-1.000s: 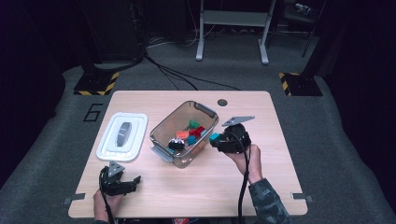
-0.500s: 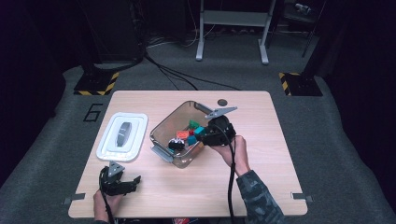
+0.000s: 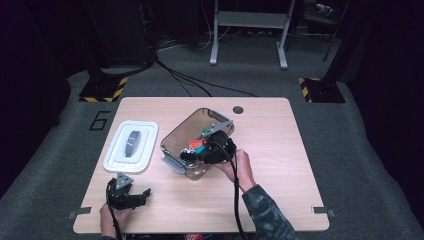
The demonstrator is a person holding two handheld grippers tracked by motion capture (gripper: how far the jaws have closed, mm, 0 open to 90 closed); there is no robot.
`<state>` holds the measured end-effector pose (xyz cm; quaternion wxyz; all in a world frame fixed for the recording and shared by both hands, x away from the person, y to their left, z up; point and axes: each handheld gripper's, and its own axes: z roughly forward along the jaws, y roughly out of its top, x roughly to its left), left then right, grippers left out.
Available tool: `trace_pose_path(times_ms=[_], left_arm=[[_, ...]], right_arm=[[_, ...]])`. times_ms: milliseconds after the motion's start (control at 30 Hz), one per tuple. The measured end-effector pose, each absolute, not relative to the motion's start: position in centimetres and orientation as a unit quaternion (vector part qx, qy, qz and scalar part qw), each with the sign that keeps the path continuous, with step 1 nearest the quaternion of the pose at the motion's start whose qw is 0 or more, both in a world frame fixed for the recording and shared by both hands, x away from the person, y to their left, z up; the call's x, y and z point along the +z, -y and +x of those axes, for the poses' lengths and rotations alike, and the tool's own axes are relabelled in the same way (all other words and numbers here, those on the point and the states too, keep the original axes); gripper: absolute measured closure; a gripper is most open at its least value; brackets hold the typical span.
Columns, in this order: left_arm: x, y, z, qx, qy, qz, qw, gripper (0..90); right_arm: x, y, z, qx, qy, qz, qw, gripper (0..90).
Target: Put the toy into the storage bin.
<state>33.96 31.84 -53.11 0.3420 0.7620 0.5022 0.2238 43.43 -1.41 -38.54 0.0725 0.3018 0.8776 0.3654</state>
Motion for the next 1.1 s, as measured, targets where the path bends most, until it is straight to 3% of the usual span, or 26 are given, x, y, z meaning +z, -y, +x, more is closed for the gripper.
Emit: trace_pose_path(times_ms=[433,567,867,1100], left_arm=[[-53.1,-31.8,34.0,0.223,-0.502,0.762,0.342,14.0],[-53.1,-31.8,34.0,0.224,-0.502,0.762,0.342,14.0],[-53.1,-31.8,33.9,0.224,-0.503,0.762,0.341,14.0],[-53.1,-31.8,34.0,0.223,-0.503,0.762,0.341,14.0]], right_arm=[[-38.7,0.9,43.2,0.349,-0.885,0.298,0.075,55.6],[-38.7,1.2,43.1,0.352,-0.884,0.297,0.080,47.5],[-38.6,4.2,41.8,0.383,-0.861,0.322,0.095,20.3],[-40.8,7.8,41.1,0.387,-0.844,0.355,0.109,12.9]])
